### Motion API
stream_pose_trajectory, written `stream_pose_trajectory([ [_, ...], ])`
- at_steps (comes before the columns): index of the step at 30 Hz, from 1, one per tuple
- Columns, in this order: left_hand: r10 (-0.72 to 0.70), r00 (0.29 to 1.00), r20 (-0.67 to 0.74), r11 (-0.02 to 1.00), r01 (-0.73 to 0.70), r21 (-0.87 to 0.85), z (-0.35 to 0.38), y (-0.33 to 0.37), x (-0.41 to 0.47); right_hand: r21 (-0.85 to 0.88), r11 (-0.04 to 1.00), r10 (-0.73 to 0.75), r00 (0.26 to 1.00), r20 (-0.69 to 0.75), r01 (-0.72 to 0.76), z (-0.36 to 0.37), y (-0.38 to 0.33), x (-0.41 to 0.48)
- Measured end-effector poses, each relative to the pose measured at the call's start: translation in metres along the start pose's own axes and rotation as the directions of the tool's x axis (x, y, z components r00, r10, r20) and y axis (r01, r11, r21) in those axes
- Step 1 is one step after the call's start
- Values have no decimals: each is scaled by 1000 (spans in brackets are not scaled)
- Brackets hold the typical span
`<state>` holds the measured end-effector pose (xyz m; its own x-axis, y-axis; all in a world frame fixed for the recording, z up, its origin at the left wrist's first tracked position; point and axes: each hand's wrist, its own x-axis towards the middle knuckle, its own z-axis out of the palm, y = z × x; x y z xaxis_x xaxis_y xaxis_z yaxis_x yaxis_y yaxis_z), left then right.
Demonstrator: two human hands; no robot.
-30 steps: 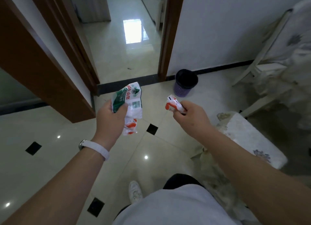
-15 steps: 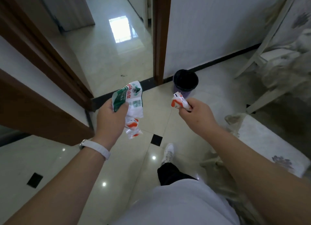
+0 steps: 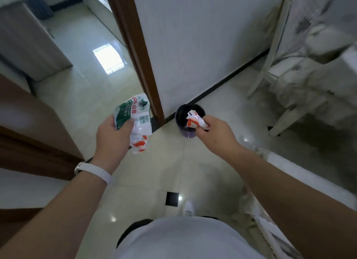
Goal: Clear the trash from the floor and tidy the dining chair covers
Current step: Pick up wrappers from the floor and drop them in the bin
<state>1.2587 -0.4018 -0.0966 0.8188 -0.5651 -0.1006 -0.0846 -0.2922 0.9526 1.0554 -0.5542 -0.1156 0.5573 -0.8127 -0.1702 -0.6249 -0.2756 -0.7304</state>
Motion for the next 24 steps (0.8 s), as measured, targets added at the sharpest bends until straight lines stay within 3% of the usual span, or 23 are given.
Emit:
stream_pose_trajectory([
  [8, 10, 989, 148, 998, -18, 57, 60, 11, 88, -55, 985, 157, 981, -113, -164, -13, 35, 65],
  [24, -137, 903, 407, 991, 120, 66, 156, -22, 327, -261, 916, 283, 952, -117, -304, 7, 15, 284],
])
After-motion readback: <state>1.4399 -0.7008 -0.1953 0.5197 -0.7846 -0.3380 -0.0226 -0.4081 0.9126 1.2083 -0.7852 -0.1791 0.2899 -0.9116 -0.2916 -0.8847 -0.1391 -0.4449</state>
